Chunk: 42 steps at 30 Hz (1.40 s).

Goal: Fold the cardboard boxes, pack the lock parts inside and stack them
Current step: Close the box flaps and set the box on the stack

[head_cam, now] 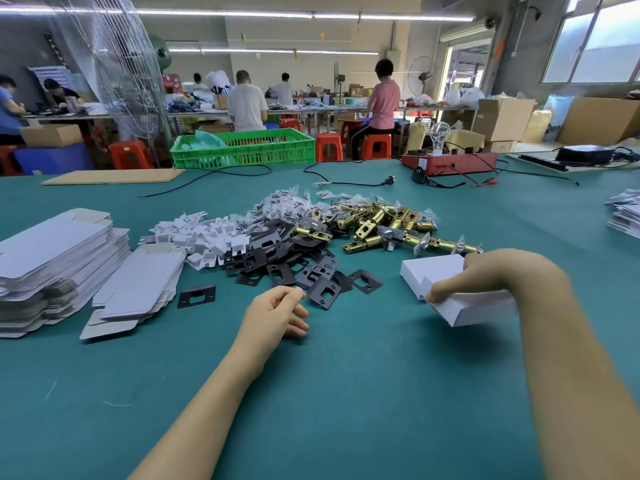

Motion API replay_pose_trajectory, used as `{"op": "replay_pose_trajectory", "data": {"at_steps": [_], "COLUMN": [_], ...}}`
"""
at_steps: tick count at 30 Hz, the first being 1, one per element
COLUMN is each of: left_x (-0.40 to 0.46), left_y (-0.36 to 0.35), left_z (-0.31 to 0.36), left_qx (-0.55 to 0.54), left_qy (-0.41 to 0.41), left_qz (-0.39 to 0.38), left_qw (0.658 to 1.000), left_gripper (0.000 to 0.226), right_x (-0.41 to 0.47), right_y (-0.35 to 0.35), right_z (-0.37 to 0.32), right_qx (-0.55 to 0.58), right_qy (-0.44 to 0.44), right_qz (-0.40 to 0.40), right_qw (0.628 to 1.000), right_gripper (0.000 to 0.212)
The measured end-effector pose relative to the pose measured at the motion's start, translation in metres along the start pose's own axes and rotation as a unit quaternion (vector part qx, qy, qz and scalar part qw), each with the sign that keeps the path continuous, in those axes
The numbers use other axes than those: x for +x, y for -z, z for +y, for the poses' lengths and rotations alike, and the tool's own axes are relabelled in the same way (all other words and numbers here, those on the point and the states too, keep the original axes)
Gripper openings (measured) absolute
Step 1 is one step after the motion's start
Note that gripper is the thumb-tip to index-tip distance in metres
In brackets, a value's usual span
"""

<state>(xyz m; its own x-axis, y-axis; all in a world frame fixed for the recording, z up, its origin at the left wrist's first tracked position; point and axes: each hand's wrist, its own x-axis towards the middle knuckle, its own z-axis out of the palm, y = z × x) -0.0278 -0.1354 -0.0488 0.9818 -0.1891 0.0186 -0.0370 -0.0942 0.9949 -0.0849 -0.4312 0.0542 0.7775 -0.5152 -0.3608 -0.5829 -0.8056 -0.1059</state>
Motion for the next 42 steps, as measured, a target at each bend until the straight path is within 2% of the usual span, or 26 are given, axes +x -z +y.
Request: {"op": "replay_pose_trajectory", "data": {"at_steps": [9, 27, 30, 32, 33, 34, 35, 37, 39, 42], "left_x": [0.002, 0.000, 0.001, 0.002, 0.002, 0.002, 0.002, 0.002, 0.002, 0.002], "left_y": [0.000, 0.002, 0.002, 0.002, 0.001, 0.002, 0.002, 0.002, 0.002, 0.000], "left_z": [-0.001, -0.003, -0.002, -0.002, -0.002, -0.002, -0.002, -0.002, -0.002, -0.003], "left_qx": [0.000, 0.024, 0.031, 0.038, 0.042, 0.045, 0.047, 0.054, 0.061, 0.094], "left_qy": [0.001, -0.005, -0.007, -0.008, -0.009, -0.008, -0.007, -0.008, -0.012, -0.023], "left_qz": [-0.002, -0.003, -0.004, -0.004, -0.004, -0.004, -0.004, -0.003, -0.003, -0.013], "left_qw": [1.000, 1.000, 0.999, 0.999, 0.999, 0.999, 0.999, 0.999, 0.998, 0.995], "left_gripper": [0.022, 0.023, 0.024, 0.024, 0.024, 0.024, 0.024, 0.024, 0.024, 0.023], "right_x": [0.013, 0.022, 0.017, 0.011, 0.007, 0.003, -0.001, -0.009, -0.015, -0.017], "right_y": [-0.019, -0.023, -0.017, -0.010, -0.008, -0.008, -0.011, -0.025, -0.050, -0.094], "right_z": [0.003, -0.001, -0.007, -0.016, -0.023, -0.032, -0.045, -0.075, -0.105, -0.132], "right_qx": [0.040, 0.025, -0.001, -0.001, 0.013, 0.034, 0.054, 0.091, 0.121, 0.129], "right_qy": [-0.043, -0.026, -0.002, 0.033, 0.060, 0.089, 0.122, 0.202, 0.275, 0.306], "right_qz": [0.006, 0.009, 0.021, 0.083, 0.133, 0.182, 0.221, 0.248, 0.230, 0.194], "right_qw": [0.998, 0.999, 1.000, 0.996, 0.989, 0.979, 0.966, 0.943, 0.926, 0.923], "right_gripper": [0.122, 0.124, 0.110, 0.075, 0.052, 0.038, 0.038, 0.040, 0.037, 0.043]}}
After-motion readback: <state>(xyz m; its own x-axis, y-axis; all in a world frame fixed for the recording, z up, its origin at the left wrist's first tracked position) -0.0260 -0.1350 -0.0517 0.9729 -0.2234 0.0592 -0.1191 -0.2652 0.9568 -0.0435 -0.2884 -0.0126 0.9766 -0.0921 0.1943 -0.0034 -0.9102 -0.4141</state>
